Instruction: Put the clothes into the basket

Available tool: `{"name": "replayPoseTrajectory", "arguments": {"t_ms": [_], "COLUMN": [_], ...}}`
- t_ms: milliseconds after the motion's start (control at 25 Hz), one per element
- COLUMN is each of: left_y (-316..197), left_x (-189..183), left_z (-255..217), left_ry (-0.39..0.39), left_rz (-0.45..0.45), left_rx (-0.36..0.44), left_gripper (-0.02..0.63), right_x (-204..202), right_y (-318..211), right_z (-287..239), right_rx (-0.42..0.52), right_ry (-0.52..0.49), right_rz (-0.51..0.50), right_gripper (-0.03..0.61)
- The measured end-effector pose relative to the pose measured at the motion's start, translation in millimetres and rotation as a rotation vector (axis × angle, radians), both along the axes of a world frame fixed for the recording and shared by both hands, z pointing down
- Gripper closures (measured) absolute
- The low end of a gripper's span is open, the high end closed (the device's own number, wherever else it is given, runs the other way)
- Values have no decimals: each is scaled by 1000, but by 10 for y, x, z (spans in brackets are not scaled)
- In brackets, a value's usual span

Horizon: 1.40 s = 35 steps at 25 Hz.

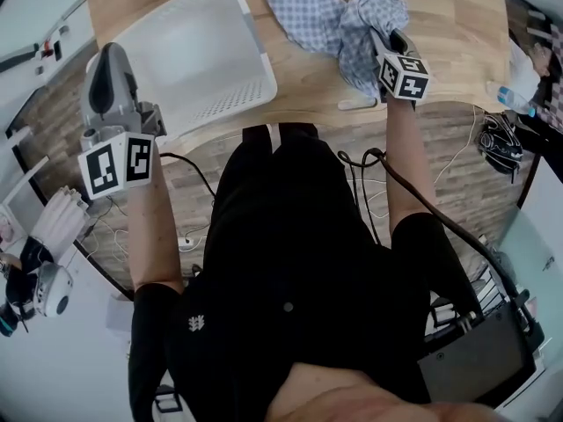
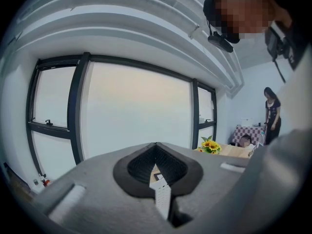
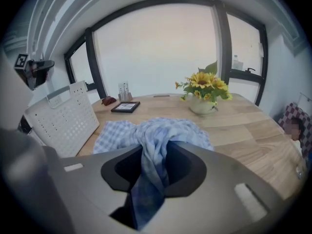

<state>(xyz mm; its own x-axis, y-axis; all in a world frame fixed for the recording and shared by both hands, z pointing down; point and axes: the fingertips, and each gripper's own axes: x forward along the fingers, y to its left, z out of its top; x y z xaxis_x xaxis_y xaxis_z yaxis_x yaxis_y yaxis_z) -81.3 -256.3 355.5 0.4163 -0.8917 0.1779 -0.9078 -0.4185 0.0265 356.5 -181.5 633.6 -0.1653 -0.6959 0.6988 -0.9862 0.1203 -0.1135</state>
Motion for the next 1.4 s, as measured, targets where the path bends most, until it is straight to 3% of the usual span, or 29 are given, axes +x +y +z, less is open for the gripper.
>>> {"name": "replayPoseTrajectory", "arguments": {"t_ms": [800, 1400], "left_y": [292, 411], "left_x": [-41, -320], "left_z": [-578, -864], "left_ry": [52, 72], "left_rz": [39, 30], "left_rx": [102, 168], "left_gripper": [614, 614], "right_x": [-110, -333], "right_y": [32, -121], "right_z": [-1333, -2251], "right_rx": [230, 391], "right_ry": [30, 52], "right_rz": [-4, -31], "right_gripper": [471, 471]}}
